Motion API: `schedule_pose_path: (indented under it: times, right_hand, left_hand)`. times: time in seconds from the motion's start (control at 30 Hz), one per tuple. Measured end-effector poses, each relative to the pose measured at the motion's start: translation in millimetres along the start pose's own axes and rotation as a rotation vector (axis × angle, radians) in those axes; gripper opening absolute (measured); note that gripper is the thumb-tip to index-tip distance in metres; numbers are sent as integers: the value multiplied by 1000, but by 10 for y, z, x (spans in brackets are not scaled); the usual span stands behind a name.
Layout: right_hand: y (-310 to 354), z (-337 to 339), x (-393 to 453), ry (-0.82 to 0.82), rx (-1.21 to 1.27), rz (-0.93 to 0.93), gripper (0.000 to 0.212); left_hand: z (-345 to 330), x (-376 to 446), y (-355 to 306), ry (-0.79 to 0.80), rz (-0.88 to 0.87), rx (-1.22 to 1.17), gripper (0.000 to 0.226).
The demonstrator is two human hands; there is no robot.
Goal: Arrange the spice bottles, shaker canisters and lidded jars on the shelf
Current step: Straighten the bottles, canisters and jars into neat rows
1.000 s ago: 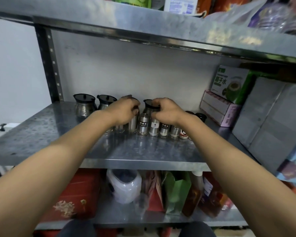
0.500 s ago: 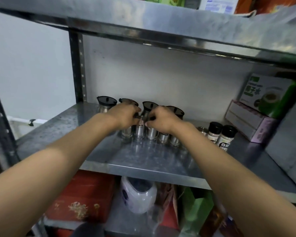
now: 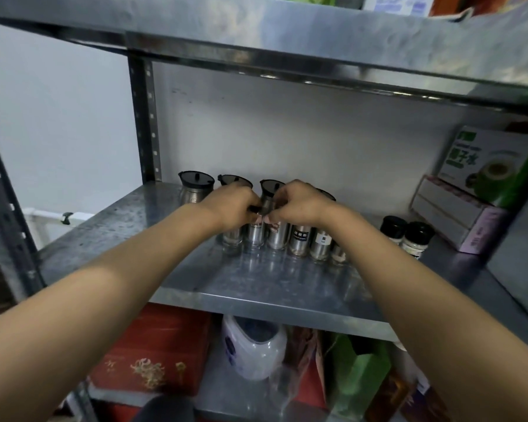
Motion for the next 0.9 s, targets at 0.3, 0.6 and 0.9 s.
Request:
schedule_pose_path:
  times: [0.3,0.6,0.9]
  right_hand:
    - [-37,44,-74,56,16,-2,33]
    - [-14,58,-134,96,8,27,28]
    - [60,78,-81,-27,170,39,39]
  left_hand:
    - [-17,-21,-16,0,6,-62,23]
    - [-41,-48,-25,-20,-12,-68,26]
    - [116,-173,169,-87,32,-185,26]
Point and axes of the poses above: each hand's wrist, its own x-axis towards the middle knuckle, its own z-axis out of the back of the hand, y = z × x, the point moved 2 cm from there along x, towards the middle knuckle, and after that the axes turned 4 degrees about y, right-handed, at the moved point
